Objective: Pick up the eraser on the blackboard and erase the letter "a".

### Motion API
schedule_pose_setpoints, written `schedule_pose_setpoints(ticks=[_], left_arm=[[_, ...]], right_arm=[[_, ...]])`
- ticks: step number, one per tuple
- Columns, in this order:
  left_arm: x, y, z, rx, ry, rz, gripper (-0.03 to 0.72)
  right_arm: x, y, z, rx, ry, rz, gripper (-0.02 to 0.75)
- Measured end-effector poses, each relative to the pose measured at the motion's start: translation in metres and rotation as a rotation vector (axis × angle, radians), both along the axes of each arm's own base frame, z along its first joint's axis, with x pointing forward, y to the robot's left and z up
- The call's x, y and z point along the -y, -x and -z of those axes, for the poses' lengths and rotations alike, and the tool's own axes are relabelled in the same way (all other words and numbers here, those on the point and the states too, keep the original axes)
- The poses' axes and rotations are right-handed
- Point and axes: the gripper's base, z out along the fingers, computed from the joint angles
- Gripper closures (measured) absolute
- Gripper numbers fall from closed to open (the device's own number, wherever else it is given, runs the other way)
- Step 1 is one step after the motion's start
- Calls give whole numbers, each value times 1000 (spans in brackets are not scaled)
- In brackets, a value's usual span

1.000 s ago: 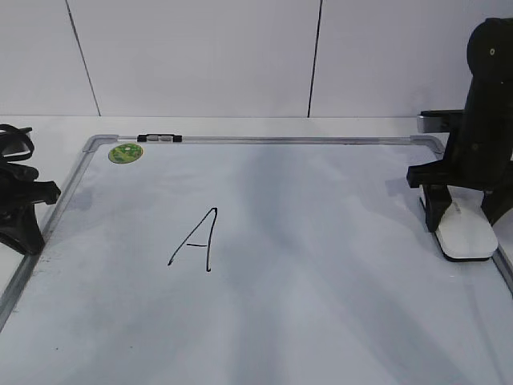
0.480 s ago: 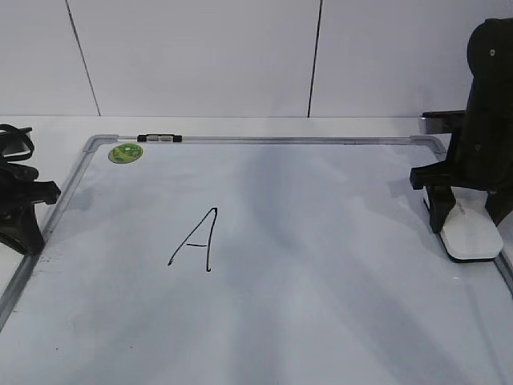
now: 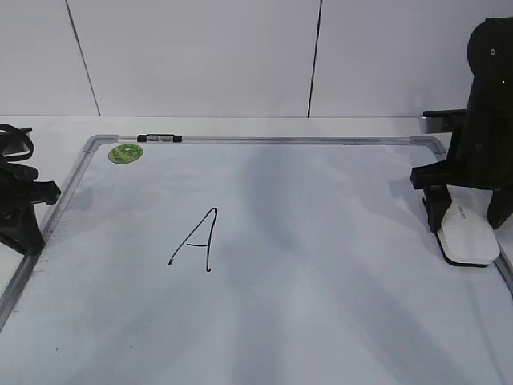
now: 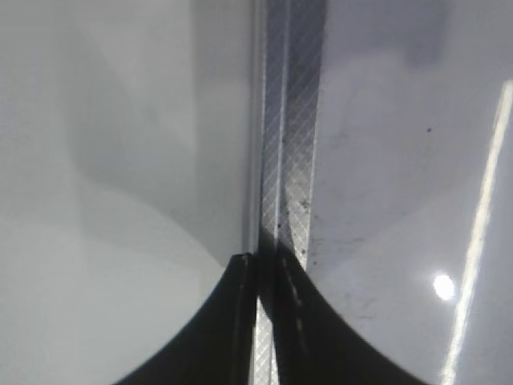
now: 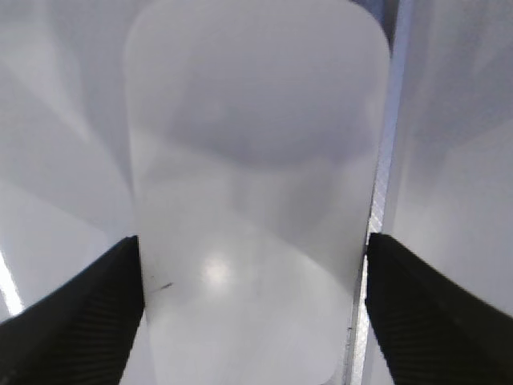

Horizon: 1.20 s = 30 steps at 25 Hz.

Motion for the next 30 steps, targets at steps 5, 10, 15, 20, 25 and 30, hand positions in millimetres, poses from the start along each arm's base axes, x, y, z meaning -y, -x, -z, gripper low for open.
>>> schedule_pose_setpoints(ticks=[5,10,15,20,25,30], left_arm=[[0,0,0,0,0,0,653],[0,0,0,0,0,0,653],[0,0,0,0,0,0,653],[0,0,0,0,0,0,653],[0,0,0,0,0,0,653],[0,0,0,0,0,0,653]], right_arm=[[0,1,0,-12,2,7,60],[0,-5,-9,20,-1,11,117],[-1,-12,-20,65,-5,11,201],[-1,-9,-32,91,-10,12,211],[-2,-4,-51,136,-28,18,211],[-4,5,-75,192,-67,28,211]])
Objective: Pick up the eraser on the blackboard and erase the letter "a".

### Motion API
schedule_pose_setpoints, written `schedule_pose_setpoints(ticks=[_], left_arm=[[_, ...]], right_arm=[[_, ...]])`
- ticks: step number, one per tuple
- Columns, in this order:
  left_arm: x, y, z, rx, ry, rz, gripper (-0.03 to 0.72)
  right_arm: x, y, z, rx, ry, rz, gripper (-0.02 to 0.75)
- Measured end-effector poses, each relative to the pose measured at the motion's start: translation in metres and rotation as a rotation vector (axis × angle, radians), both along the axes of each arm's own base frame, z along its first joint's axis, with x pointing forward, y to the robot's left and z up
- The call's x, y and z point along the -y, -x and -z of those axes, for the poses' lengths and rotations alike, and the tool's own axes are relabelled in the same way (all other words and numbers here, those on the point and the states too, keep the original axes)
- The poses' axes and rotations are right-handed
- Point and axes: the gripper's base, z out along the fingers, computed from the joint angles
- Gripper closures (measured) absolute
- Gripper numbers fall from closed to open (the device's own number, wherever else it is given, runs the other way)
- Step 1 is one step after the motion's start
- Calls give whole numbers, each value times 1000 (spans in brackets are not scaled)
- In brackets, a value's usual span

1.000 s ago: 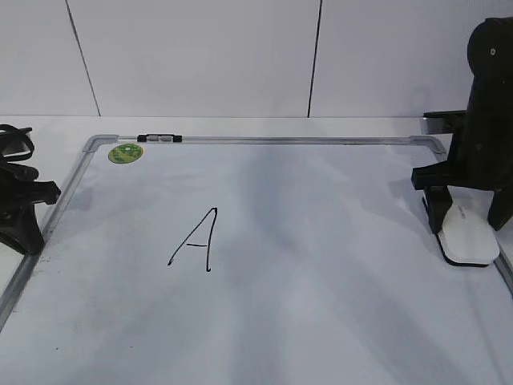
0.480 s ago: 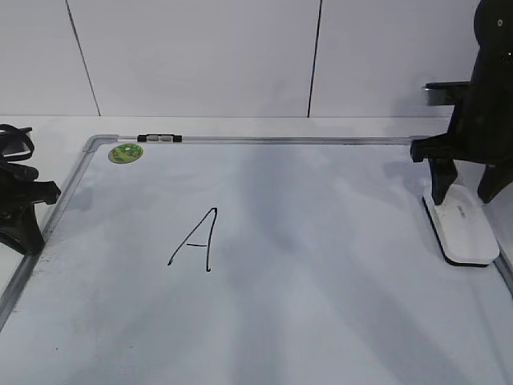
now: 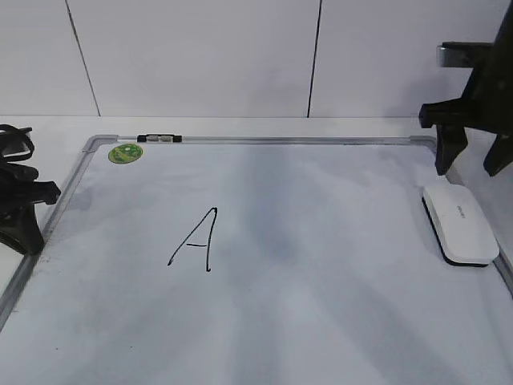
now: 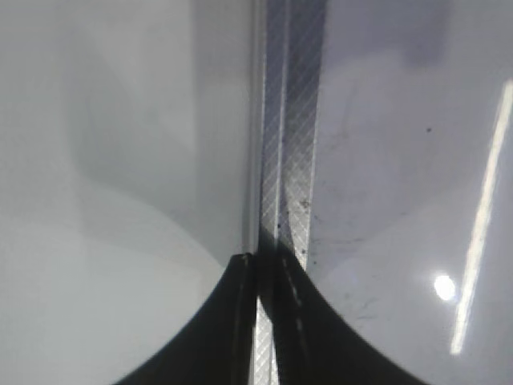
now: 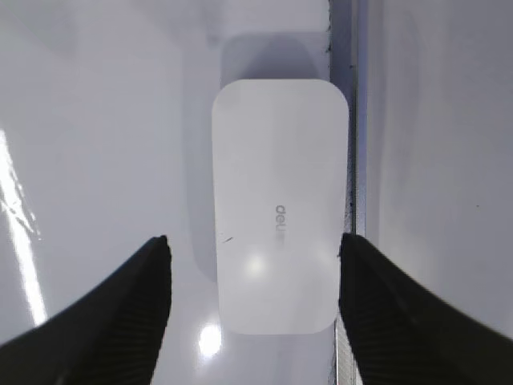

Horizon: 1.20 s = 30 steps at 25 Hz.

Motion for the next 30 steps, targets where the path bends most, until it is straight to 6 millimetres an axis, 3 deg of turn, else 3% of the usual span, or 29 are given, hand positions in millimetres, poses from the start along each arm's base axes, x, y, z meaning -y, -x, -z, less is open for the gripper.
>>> schedule_pose_setpoints(ticks=[7,10,16,18,21,25,30], left_arm=[[-1,1,-2,17,-6,1,651],[-1,1,-3,22,-16,7,631],[-3,1,-5,31,-33,11,452],[-3,2,-9,44,-35,12,425],[-3,4,-27,94,-34,10,412],[-3,14,-66,193,-31,11,409],[-2,34,-116,327,-14,6,410]], right_arm=[[1,14,-32,80,-16,2,211],[0,16,-36,88,-28,3,211],[-2,17,-38,92,-48,5,211],[-2,17,-38,93,-48,3,211],[-2,19,-42,102,-51,3,211],[-1,29,-60,152,-64,3,211],[0,56,-90,229,-91,-1,211]])
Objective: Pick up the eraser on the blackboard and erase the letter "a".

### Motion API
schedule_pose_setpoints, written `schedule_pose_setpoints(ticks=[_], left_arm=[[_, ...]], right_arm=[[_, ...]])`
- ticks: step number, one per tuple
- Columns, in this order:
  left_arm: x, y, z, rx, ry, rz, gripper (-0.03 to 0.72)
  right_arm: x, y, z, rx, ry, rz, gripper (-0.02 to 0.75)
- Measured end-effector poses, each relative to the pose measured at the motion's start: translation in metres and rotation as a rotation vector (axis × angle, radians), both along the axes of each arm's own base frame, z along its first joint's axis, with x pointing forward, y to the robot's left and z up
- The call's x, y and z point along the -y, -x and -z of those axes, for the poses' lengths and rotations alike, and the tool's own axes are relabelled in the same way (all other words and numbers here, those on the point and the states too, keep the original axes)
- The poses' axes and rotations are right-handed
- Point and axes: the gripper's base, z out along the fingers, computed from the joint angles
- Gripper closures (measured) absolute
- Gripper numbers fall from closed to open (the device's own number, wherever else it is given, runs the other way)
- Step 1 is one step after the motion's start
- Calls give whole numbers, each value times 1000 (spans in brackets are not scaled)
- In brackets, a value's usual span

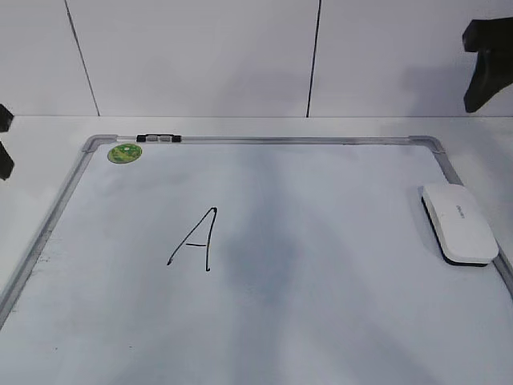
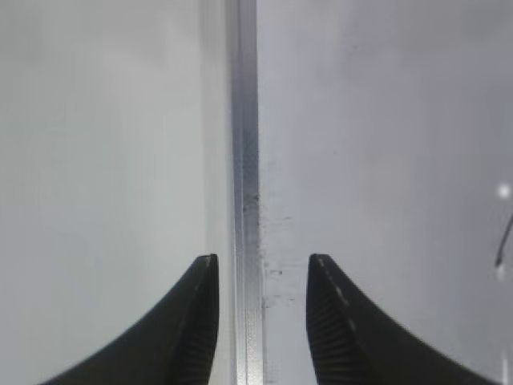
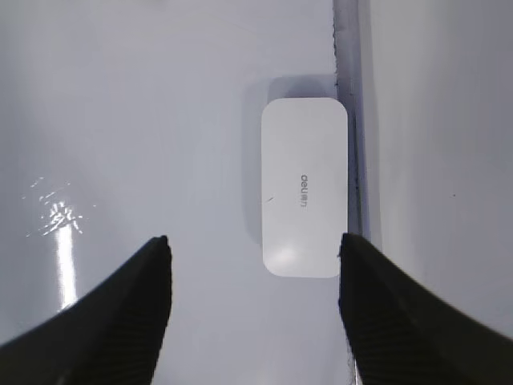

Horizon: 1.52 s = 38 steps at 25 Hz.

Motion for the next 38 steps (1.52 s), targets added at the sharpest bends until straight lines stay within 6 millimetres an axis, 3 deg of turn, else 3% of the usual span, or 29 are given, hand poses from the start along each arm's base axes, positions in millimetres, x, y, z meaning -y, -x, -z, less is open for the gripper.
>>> schedule_pose_setpoints(ticks=[6,12,19,25,30,38], left_arm=[[1,32,-49,122,21,8,410],[11,78,-95,258,-16,81,410],[11,138,-129,356,-45,138,410],[7,186,-145,401,-45,153,410],[4,223,-154,477,-31,159,410],[1,270,-142,558,1,168,410]], right_arm=[[2,47,-28,79,-11,-20,211],[8,104,-47,165,-12,-40,211],[4,162,-60,275,-29,-102,212],[8,213,-55,355,-49,-139,213],[14,251,-36,393,-64,-160,213],[24,301,-6,486,-89,-168,213]])
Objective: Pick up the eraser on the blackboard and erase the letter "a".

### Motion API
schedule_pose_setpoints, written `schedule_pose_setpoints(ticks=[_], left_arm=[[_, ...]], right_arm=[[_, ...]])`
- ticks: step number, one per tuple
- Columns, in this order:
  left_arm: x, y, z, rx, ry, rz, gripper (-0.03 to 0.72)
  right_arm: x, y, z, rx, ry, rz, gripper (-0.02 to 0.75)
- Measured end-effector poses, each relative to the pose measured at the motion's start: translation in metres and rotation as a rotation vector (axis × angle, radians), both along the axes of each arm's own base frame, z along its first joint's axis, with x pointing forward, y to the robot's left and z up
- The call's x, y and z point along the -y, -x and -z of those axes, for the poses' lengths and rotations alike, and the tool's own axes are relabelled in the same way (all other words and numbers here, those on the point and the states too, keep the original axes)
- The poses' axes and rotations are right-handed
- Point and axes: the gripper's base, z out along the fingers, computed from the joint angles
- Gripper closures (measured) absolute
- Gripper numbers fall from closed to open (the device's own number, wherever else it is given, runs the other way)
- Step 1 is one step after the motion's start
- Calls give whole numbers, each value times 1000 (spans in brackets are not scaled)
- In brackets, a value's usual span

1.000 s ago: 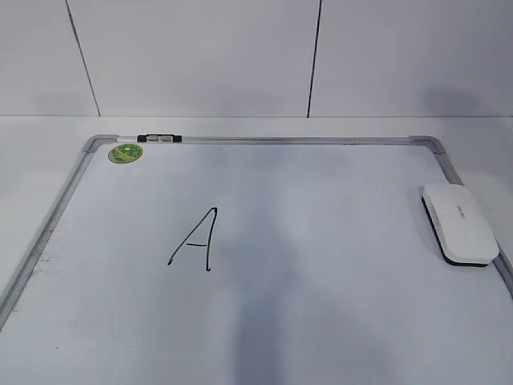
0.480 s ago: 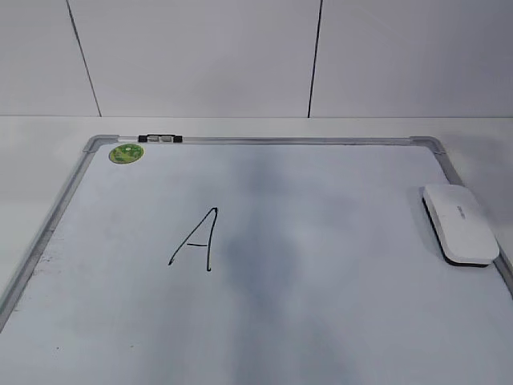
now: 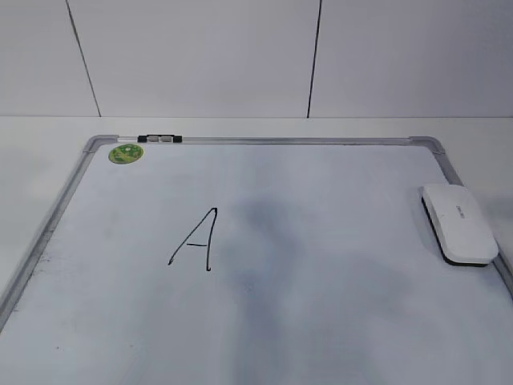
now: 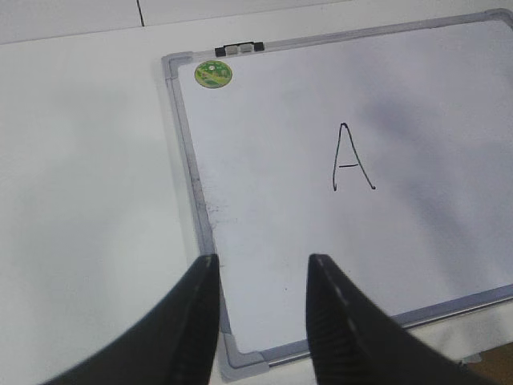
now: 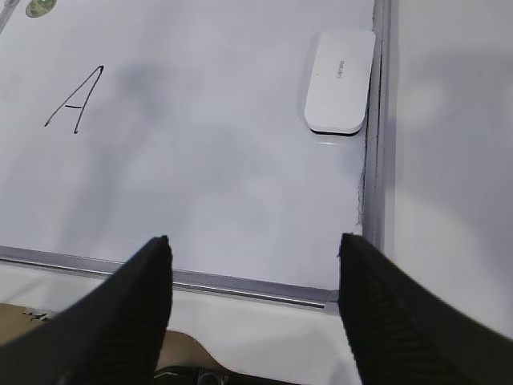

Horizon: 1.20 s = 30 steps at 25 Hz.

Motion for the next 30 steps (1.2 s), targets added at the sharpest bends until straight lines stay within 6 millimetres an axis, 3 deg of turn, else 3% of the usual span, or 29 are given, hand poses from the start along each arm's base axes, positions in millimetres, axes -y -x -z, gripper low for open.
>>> schedule_pose_setpoints(ticks=[10,16,20,30], left_arm=[[-4,46,56,35,13,7,410],[-6,59,98,24,6,5,410],[-7,60,123,-2,-8,6,410],[-13,53,128,72,-73,-33,411]], right_arm=[[14,41,39,129,22,26,214],[16,41,77,92,52,39,214],[19,42,81,98,73,53,214],[24,37,83,133,132,93,214]])
